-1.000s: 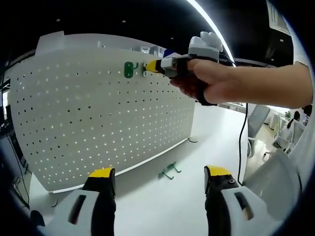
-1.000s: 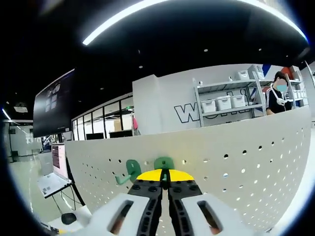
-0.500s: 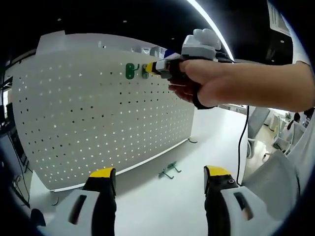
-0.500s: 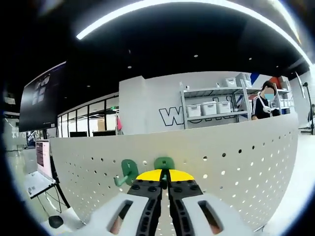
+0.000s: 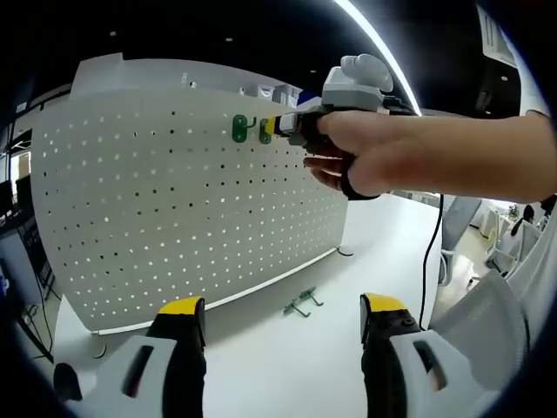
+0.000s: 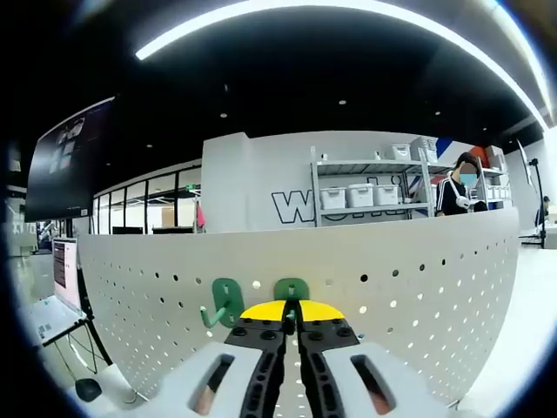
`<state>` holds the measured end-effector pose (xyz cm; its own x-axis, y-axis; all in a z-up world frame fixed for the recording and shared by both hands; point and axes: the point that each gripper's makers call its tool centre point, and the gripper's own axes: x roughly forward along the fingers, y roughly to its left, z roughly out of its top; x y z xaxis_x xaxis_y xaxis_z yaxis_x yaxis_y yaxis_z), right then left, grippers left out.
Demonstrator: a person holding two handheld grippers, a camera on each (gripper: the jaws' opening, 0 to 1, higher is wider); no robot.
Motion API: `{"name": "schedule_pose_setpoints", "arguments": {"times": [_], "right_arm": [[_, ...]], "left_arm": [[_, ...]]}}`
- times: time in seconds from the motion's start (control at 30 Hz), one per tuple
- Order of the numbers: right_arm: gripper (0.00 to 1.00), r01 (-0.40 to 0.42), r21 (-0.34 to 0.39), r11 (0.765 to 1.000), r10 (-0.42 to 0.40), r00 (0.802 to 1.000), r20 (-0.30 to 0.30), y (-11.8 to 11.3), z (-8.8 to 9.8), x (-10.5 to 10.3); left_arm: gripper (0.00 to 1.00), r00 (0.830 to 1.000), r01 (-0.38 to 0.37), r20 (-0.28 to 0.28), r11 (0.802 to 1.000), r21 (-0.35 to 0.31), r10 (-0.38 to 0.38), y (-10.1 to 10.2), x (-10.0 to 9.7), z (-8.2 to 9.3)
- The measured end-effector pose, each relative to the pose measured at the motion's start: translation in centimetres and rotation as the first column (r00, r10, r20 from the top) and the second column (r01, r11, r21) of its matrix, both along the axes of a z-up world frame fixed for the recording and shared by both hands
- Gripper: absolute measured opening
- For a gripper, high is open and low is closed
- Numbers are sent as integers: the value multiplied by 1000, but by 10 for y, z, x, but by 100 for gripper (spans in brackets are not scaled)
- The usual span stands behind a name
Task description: Insert the hook assembly into the mounting plate slot until the hook locks in place.
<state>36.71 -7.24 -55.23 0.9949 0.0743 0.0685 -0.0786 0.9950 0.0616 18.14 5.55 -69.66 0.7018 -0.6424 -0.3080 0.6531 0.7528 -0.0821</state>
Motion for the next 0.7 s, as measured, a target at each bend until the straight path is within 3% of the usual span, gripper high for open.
{"name": "schedule_pose_setpoints", "arguments": {"times": [0.33,0.53,0.6,0.7], "right_arm": [[4,-41,-3,999,41,999,-11,2,0,-2],[11,-111,28,993,111,994,-9,8,1,-5],[14,-123,-15,992,123,992,-19,11,-1,-6],[18,-146,6,989,146,989,-13,13,0,-7]], "left_arm": [[74,1000,-4,0,1000,5,4,1,-1,-1],[75,1000,3,-5,1000,0,-3,1,-3,-4],[75,1000,7,-4,1000,8,-7,1,-4,-5],[75,1000,10,-6,1000,4,-10,0,-5,-4]]}}
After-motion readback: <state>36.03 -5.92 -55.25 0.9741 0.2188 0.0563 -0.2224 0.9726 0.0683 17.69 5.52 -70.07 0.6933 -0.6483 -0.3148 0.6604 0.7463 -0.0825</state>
